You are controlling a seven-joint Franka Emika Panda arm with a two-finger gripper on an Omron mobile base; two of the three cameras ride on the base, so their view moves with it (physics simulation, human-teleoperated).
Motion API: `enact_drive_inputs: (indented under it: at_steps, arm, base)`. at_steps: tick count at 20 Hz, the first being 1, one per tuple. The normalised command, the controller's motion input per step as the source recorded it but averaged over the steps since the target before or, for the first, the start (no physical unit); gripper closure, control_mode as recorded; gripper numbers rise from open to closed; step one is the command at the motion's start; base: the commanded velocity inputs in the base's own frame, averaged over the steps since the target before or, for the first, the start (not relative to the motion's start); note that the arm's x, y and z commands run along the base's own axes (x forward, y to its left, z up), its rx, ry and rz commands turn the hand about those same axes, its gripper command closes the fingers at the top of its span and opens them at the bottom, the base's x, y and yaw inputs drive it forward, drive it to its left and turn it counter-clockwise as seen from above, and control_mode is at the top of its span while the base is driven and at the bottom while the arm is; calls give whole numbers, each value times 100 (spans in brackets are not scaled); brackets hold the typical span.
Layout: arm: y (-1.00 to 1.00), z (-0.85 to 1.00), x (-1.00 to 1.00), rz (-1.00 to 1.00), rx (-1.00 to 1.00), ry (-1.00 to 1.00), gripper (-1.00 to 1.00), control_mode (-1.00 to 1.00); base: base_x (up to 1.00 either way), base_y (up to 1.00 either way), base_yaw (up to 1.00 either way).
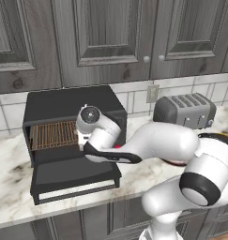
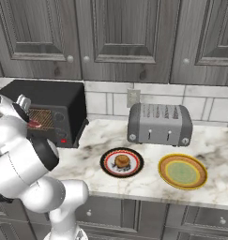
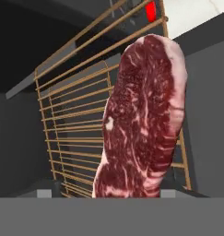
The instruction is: Open the toaster oven door. Place the bread on the bottom rack in the toaster oven and place the steak on the top rack.
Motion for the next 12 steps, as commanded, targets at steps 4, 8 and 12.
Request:
enact_drive_inputs:
  at_steps: [4,8,12]
  arm:
    - [33,-2,-12,19,0,-8,-100,-100]
    - [11,35,-82,1,2,0,-100,-100]
    - [1,50,-22,-21,0,4,-100,-100]
  base:
    - [0,0,0]
    - [0,0,0]
    - [0,0,0]
